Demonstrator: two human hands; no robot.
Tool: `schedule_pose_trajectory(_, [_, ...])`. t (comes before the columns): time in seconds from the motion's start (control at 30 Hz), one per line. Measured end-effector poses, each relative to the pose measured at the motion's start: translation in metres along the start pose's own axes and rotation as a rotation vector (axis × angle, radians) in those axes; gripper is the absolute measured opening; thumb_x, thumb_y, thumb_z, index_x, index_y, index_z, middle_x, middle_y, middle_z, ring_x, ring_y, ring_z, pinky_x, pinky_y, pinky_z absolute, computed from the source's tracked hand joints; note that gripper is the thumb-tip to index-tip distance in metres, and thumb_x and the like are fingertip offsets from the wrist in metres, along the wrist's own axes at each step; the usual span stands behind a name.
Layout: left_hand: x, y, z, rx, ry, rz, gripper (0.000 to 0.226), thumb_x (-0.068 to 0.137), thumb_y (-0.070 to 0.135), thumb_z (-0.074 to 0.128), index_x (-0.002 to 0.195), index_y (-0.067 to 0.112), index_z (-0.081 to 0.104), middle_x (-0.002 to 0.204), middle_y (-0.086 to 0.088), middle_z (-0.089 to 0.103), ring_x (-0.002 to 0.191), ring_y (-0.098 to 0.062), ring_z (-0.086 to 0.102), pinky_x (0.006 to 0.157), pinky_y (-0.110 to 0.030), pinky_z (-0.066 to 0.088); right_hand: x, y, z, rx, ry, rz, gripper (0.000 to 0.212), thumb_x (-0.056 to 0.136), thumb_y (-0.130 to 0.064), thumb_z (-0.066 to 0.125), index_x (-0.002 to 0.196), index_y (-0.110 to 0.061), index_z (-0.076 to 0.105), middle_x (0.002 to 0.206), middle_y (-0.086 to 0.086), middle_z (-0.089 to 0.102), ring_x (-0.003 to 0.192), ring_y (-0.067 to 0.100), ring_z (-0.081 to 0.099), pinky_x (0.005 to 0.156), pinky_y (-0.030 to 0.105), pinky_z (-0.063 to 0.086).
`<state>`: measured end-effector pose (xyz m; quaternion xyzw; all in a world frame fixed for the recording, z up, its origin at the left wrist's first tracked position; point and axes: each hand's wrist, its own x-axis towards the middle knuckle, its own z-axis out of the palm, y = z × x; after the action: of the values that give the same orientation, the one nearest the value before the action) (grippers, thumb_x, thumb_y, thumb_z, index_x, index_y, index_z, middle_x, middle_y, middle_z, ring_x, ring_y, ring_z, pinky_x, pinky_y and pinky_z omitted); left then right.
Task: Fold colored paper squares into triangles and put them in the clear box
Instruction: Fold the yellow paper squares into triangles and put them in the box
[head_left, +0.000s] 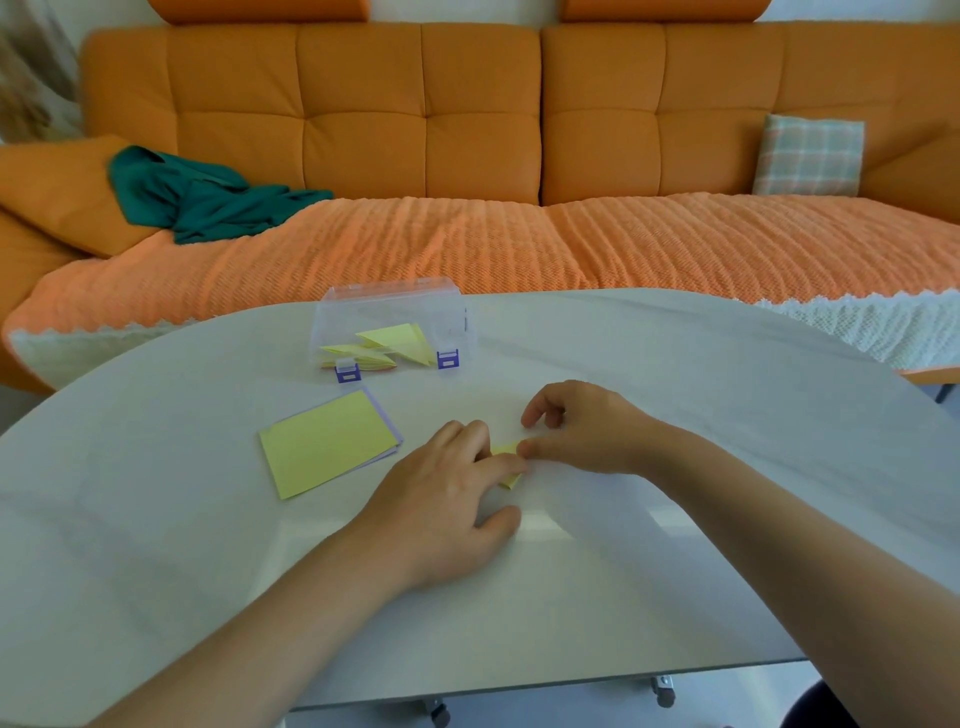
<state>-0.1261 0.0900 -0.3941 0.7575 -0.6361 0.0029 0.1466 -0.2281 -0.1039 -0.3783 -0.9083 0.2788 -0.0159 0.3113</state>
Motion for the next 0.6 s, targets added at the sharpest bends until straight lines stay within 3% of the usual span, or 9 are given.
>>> schedule_pose_trajectory(0.1, [0.002, 0.002, 0.002, 0.009, -0.003, -0.021, 0.046, 0.090, 0.052, 0.044, 0.134, 0.042, 0.049, 0.099, 0.010, 0.032, 0.100, -0.010, 0.035, 0.084, -0.031, 0.044, 0.000, -0.002, 0.001, -0.035, 0.008, 0.010, 0.031, 0.075, -0.051, 0.079, 0.100, -0.040, 0.064, 0.096, -0.014, 0.055, 0.083, 0.004, 0.055, 0.068, 0.019, 0.043])
schedule_pose_trajectory(0.6, [-0.023, 0.002, -0.002, -0.179, -0.029, -0.054, 0.032, 0.092, 0.041, 0.053, 0.124, 0.043, 0.055, 0.118, 0.021, 0.037, 0.118, 0.003, 0.034, 0.096, -0.030, 0.044, -0.001, -0.006, 0.001, -0.016, -0.019, 0.028, 0.022, 0.076, -0.046, 0.081, 0.090, -0.042, 0.064, 0.096, -0.014, 0.053, 0.082, 0.006, 0.056, 0.066, 0.021, 0.042])
